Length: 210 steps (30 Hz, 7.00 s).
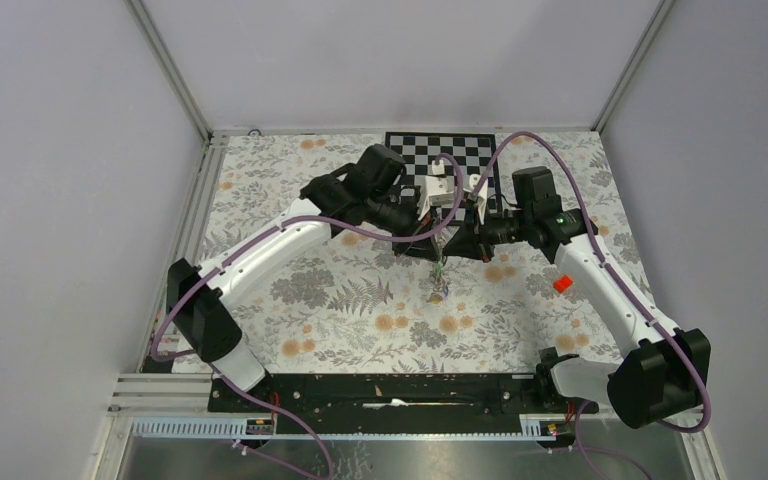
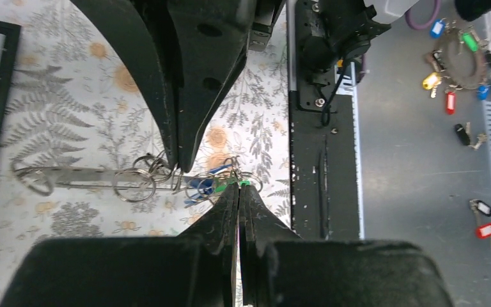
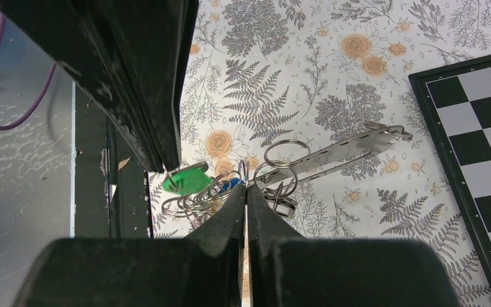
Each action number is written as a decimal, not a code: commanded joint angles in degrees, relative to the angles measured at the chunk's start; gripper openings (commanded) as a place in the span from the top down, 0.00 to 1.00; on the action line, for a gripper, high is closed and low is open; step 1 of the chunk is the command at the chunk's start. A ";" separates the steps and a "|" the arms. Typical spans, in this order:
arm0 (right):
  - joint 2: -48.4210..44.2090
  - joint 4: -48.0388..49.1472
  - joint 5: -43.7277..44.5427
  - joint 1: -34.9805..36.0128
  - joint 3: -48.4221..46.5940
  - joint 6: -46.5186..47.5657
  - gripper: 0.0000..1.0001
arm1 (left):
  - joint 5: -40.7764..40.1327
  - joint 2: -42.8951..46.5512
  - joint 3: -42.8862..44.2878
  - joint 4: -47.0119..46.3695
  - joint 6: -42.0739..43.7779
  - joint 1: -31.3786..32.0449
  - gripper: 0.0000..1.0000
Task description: Put the keys on the keyring
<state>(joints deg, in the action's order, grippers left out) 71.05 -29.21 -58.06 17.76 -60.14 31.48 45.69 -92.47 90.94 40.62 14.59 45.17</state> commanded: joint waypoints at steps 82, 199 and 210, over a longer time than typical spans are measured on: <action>-0.82 3.33 3.56 0.52 -2.05 -1.24 1.00 | -0.44 -6.93 8.51 4.92 -0.36 -2.01 1.00; 2.42 17.05 -5.54 0.17 -1.49 -20.32 1.00 | 6.02 -0.35 -1.02 -2.48 16.88 -6.85 0.70; 2.34 16.91 -4.17 0.14 -0.69 -19.37 1.00 | 3.91 1.35 -1.08 -2.48 16.57 -7.02 0.47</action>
<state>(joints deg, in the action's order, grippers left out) 74.13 -14.61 -62.00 17.96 -60.97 11.94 49.63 -94.54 89.82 39.35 30.48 38.39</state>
